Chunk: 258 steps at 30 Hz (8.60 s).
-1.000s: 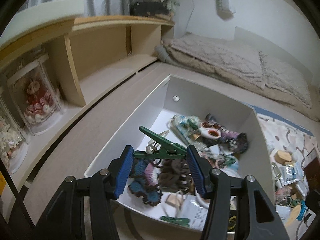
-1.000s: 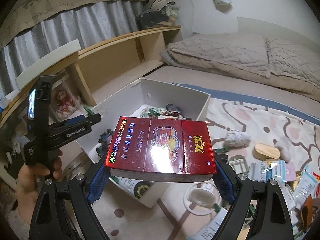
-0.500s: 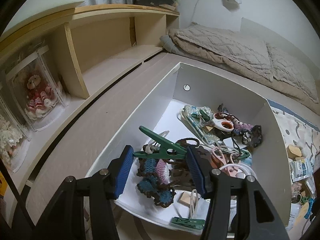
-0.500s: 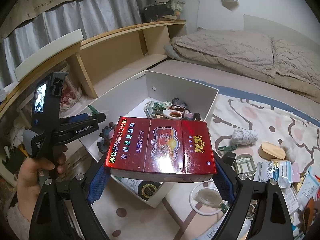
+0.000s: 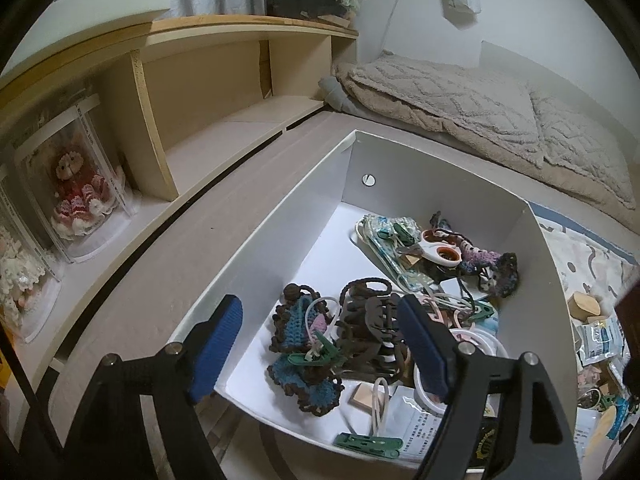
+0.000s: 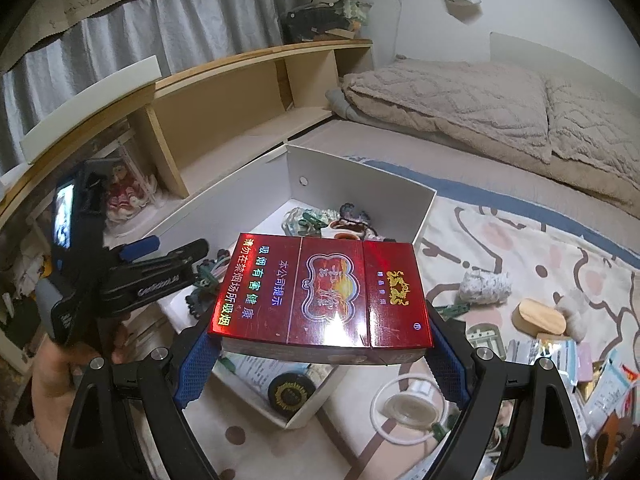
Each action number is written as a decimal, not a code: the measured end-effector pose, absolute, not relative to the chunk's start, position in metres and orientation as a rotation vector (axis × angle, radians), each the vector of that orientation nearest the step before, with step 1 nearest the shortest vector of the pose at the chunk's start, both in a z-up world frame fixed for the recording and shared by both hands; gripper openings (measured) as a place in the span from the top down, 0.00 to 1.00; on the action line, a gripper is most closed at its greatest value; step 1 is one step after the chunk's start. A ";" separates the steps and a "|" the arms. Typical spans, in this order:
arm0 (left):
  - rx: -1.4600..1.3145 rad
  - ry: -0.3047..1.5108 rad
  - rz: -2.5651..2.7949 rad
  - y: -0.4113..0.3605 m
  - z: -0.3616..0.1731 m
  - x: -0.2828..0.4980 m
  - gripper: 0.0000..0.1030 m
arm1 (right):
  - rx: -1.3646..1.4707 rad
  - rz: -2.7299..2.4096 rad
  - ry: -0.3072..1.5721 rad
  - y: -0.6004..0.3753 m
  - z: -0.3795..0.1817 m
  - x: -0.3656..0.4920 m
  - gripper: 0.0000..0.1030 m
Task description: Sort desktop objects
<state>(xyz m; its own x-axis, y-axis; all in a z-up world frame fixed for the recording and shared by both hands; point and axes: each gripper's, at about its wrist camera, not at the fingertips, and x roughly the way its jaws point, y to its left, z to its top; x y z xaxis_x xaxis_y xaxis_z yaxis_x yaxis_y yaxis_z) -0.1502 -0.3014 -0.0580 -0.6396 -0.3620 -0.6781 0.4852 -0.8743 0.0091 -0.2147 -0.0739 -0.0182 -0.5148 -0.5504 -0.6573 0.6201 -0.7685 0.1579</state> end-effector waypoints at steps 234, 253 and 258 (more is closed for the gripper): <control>1.055 -0.167 -3.004 0.000 -0.132 -0.105 0.00 | 1.278 -2.761 0.315 0.190 -0.145 -0.228 0.00; 1.091 -0.149 -2.999 -0.003 -0.136 -0.104 0.00 | 1.414 -2.607 0.504 0.193 -0.175 -0.190 0.00; 1.120 -0.153 -3.000 -0.003 -0.138 -0.100 0.00 | 1.414 -2.541 0.437 0.190 -0.179 -0.166 0.00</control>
